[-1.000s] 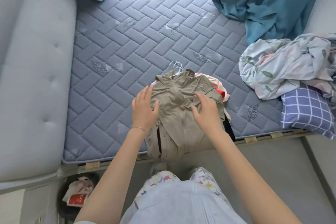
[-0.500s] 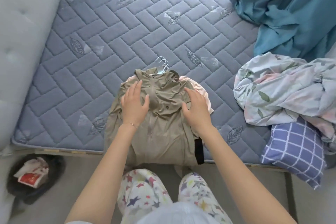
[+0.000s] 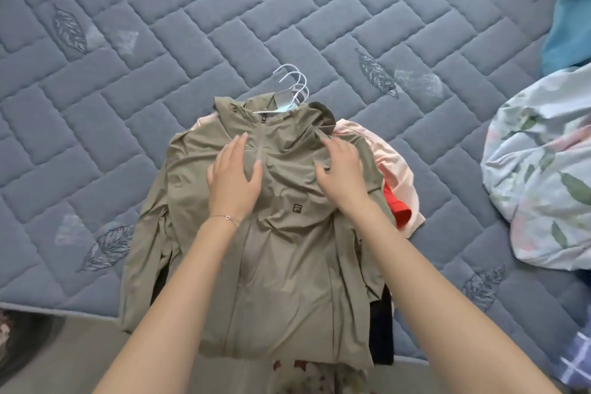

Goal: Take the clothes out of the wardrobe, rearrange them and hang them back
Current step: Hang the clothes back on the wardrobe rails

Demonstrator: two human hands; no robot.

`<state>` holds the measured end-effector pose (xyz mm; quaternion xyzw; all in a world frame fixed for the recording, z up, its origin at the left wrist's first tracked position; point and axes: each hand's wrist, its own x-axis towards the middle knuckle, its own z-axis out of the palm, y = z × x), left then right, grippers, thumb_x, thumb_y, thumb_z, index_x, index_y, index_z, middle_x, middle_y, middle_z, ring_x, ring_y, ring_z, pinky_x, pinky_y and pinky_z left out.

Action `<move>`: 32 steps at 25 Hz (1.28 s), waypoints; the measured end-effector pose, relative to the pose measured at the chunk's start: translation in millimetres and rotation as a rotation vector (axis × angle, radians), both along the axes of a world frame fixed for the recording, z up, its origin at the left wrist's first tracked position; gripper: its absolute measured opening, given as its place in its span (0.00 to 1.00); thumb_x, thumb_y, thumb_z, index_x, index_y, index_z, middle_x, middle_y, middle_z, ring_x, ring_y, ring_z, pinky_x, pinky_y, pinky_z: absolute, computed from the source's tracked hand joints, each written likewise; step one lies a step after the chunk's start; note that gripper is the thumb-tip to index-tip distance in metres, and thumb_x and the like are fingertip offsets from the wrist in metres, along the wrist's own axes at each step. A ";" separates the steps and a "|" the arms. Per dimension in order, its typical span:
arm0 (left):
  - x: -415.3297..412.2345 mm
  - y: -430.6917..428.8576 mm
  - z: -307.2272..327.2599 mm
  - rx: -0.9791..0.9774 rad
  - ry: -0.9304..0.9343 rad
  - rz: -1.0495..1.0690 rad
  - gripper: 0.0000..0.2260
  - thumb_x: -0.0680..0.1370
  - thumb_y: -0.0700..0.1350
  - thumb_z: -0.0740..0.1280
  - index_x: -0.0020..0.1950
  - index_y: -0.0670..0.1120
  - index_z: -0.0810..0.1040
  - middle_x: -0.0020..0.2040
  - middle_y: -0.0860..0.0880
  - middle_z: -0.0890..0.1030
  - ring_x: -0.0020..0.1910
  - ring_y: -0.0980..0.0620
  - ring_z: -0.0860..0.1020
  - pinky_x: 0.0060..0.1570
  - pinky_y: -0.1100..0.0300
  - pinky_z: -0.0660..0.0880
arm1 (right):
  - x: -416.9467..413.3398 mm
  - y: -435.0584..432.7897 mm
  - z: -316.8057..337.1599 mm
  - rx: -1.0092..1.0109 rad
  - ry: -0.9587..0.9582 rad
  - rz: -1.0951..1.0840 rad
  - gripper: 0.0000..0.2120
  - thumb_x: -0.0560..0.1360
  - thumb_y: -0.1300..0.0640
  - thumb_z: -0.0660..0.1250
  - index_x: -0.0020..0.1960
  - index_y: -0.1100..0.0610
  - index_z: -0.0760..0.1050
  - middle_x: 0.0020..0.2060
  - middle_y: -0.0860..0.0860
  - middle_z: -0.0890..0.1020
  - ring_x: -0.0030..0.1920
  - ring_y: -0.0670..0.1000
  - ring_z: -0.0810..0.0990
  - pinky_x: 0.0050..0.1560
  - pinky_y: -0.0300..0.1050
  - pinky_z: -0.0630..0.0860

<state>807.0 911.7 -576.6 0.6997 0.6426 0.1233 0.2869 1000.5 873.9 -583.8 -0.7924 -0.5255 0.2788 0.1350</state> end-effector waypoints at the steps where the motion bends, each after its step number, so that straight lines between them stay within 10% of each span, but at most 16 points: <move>1: 0.2 4.0 -17.1 0.008 -0.009 -0.010 0.24 0.81 0.49 0.61 0.77 0.51 0.61 0.76 0.52 0.64 0.75 0.53 0.60 0.72 0.51 0.53 | 2.5 12.4 -21.5 -0.012 -0.032 0.014 0.27 0.78 0.55 0.62 0.75 0.55 0.62 0.74 0.53 0.64 0.75 0.54 0.57 0.75 0.52 0.53; 8: 1.6 -6.9 -71.5 -0.008 -0.190 0.001 0.22 0.80 0.44 0.63 0.75 0.44 0.65 0.73 0.48 0.69 0.73 0.50 0.65 0.73 0.51 0.60 | 18.1 38.3 -93.3 -0.013 -0.275 -0.040 0.22 0.80 0.43 0.59 0.66 0.58 0.70 0.62 0.56 0.76 0.64 0.58 0.71 0.65 0.55 0.63; 16: 47.6 -16.3 -29.1 -0.251 -0.486 0.246 0.24 0.80 0.50 0.64 0.73 0.41 0.67 0.70 0.48 0.72 0.69 0.55 0.70 0.70 0.59 0.65 | 6.4 -4.3 -21.7 0.222 0.203 -0.185 0.04 0.75 0.58 0.68 0.44 0.58 0.80 0.40 0.51 0.83 0.44 0.52 0.80 0.46 0.47 0.72; 20: 66.8 -12.9 -6.4 -0.295 -0.526 0.406 0.15 0.77 0.56 0.67 0.43 0.44 0.78 0.40 0.52 0.80 0.44 0.51 0.78 0.41 0.63 0.69 | -16.9 -27.7 6.1 0.252 0.394 -0.095 0.04 0.75 0.62 0.68 0.47 0.59 0.82 0.42 0.50 0.84 0.44 0.48 0.81 0.49 0.44 0.76; 23: 68.8 -7.9 -3.6 -0.197 -0.380 0.489 0.15 0.77 0.47 0.67 0.34 0.42 0.70 0.38 0.38 0.79 0.43 0.38 0.75 0.38 0.58 0.63 | -25.8 -43.1 8.8 0.244 0.473 -0.005 0.06 0.75 0.63 0.68 0.50 0.58 0.83 0.44 0.48 0.84 0.45 0.44 0.80 0.49 0.38 0.76; 26: 62.0 -10.2 -9.0 -0.160 -0.299 0.514 0.18 0.77 0.37 0.62 0.30 0.44 0.60 0.29 0.46 0.65 0.34 0.43 0.62 0.37 0.57 0.58 | -6.0 -34.4 -4.0 0.315 0.524 -0.150 0.07 0.76 0.62 0.66 0.49 0.58 0.82 0.45 0.48 0.85 0.48 0.45 0.81 0.53 0.39 0.76; 32: 47.4 -29.5 -21.6 -0.143 -0.283 0.522 0.18 0.80 0.39 0.61 0.31 0.45 0.59 0.30 0.50 0.64 0.35 0.47 0.61 0.34 0.58 0.54 | 35.2 6.3 -60.3 -0.084 -0.007 0.181 0.20 0.78 0.52 0.62 0.68 0.58 0.68 0.64 0.54 0.76 0.65 0.58 0.71 0.66 0.55 0.66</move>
